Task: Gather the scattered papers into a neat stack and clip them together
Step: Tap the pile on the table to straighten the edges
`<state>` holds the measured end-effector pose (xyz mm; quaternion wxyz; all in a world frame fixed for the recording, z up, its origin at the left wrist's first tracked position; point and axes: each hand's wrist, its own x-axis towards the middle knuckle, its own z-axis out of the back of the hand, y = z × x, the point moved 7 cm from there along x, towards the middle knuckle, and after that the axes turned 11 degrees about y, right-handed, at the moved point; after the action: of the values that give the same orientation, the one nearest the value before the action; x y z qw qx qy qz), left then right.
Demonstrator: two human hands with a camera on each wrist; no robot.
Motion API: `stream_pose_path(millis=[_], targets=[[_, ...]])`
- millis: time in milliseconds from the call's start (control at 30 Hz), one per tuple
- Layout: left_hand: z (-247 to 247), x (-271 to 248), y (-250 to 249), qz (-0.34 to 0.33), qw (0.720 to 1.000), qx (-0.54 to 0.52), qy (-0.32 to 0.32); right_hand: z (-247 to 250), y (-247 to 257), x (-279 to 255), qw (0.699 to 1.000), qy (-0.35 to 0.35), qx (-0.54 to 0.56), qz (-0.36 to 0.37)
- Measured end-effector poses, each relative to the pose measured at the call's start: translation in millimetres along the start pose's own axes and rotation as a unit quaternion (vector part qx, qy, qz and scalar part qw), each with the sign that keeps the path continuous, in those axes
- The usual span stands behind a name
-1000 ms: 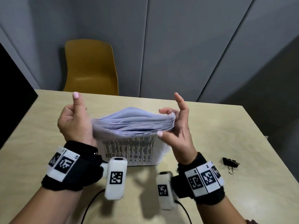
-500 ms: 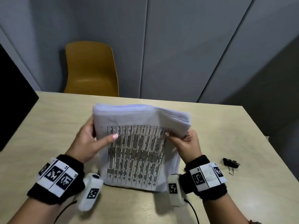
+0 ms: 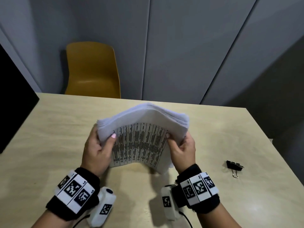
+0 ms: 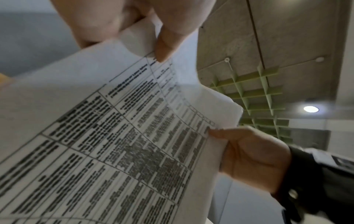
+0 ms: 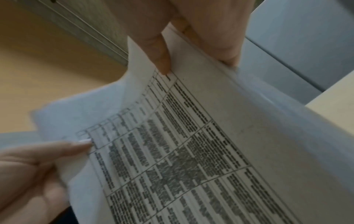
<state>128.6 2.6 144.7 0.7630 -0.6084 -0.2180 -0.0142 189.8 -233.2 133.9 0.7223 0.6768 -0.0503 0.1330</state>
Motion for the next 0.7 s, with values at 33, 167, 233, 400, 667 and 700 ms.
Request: stream_pose_path(millis=[33, 167, 233, 400, 667, 700], targets=[[-0.9, 0.4, -0.3, 0.001, 0.999, 0.030, -0.011, -3.5, 0.9, 0.0, 1.000, 0.005, 0.005, 0.000], [-2.7, -0.2, -10.4, -0.026, 0.996, 0.050, -0.063, -7.9, 12.1, -3.3, 1.000, 0.000, -0.005, 0.025], [2.8, -3.4, -16.8, -0.066, 0.991, 0.075, -0.088, -4.4, 22.6, -4.9, 0.997, -0.032, -0.028, 0.059], [0.8, -6.4, -42.6, -0.188, 0.944, 0.250, -0.102, -7.4, 62.5, -4.5, 0.953, -0.034, -0.205, 0.222], [-2.0, -4.0, -58.8, -0.157, 0.946, 0.275, -0.064, -7.9, 65.6, -3.9, 0.958, -0.017, -0.217, 0.186], [-3.5, -3.5, -60.4, -0.152, 0.946, 0.280, -0.058, -8.0, 64.7, -2.4, 0.959, -0.016, -0.222, 0.174]])
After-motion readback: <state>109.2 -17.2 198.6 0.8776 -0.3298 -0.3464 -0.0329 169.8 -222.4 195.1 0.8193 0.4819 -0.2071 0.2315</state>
